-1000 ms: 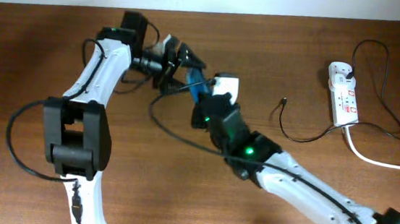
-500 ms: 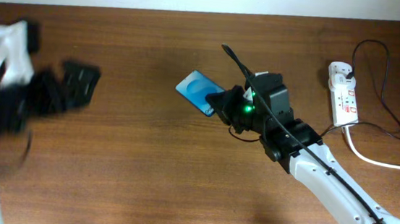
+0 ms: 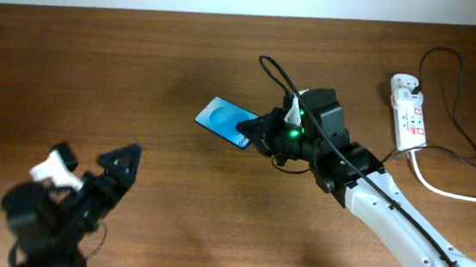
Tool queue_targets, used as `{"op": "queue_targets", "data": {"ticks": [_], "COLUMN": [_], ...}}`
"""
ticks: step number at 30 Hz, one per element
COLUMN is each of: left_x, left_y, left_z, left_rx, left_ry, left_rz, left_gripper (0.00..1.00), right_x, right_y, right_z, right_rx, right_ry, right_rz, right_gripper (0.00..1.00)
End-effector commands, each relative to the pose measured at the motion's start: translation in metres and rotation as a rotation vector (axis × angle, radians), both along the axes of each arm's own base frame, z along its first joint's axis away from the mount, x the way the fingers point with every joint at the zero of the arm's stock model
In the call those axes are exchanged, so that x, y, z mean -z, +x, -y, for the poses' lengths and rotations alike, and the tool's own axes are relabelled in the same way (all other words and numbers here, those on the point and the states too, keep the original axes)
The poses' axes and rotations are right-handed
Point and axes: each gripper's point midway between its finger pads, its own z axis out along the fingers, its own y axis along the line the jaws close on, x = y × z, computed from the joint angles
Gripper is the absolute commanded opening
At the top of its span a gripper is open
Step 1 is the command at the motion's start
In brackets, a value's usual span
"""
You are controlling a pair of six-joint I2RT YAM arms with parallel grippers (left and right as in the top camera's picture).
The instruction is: Plug charger to phone and switch on socket
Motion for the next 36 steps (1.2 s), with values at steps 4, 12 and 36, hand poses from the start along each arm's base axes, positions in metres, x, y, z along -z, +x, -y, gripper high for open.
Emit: {"op": "queue_targets", "data": {"ticks": [4,12,36], "left_x": [0.024,0.048,0.020], "left_y": [0.024,0.059,0.087], "left_z": [0.053,0.106,0.103], "left_rx": [0.277,0.257,0.197], "left_ry": [-0.505,-0.618,-0.586], "left_rz": [-0.270,-0.452,-0.248], "left_gripper": [0.92,0.73,0.00], "right_x": [-0.012,-0.030,-0.004], "right_y": [0.006,-0.005,-0.042], "right_z": [-0.004,-0.023,-0.049], "right_rx": [0.033,0.016,-0.026], "right_ry": [-0.027,0.142,0.038], "right_rz": [0.080,-0.049,-0.122], "right_gripper": [0.04,0.04,0.40]}}
